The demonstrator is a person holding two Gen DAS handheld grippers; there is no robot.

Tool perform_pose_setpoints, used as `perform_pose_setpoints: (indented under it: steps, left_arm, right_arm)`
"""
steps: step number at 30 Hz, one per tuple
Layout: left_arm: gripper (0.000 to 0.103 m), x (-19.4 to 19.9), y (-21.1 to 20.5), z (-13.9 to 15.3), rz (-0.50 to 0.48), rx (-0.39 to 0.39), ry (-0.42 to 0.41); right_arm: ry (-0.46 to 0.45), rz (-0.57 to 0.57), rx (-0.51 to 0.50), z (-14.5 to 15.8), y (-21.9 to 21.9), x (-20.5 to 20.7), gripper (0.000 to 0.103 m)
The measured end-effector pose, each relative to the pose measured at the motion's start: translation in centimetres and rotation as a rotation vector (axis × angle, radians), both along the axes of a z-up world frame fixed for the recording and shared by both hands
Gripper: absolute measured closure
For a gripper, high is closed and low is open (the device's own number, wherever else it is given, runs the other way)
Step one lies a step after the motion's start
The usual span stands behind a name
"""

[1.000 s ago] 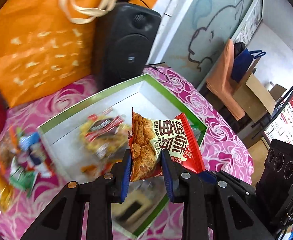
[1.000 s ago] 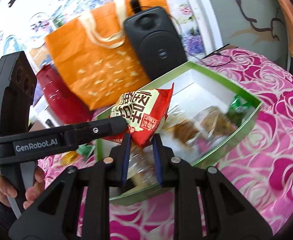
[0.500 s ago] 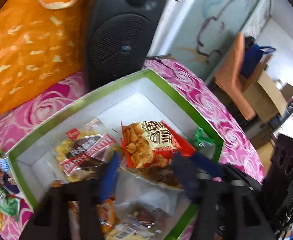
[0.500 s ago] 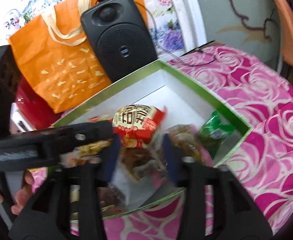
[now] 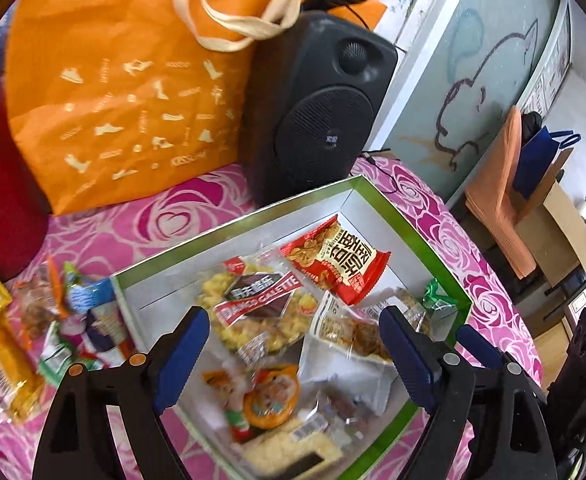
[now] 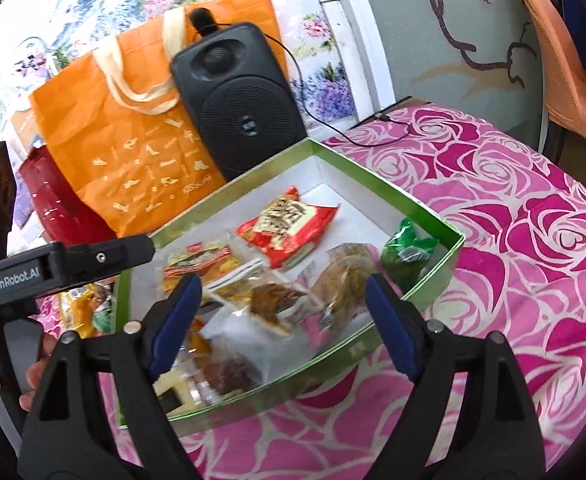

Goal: Organize snacks
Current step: 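Open the left tool to drop the red chip bag into the box, then withdraw both tools from the box back toward the snack pile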

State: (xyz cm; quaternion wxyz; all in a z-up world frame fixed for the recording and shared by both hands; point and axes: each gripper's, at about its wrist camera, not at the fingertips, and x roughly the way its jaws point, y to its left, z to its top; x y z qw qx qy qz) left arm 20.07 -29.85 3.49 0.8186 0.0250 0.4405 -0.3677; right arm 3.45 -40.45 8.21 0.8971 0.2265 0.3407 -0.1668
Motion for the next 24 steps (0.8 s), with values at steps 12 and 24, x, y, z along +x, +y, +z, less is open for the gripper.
perform_pose_setpoints:
  steps: [12,24]
  left_arm:
    - [0.014,-2.2,8.3,2.8,0.144,-0.044,-0.037]
    - [0.014,-2.2,19.6,-0.4,0.300,0.021,0.007]
  right_arm:
    - [-0.046,0.012,0.007,2.4,5.0,-1.2,0.009]
    - [-0.008,0.234,0.044,0.9,13.9,2.4,0.009]
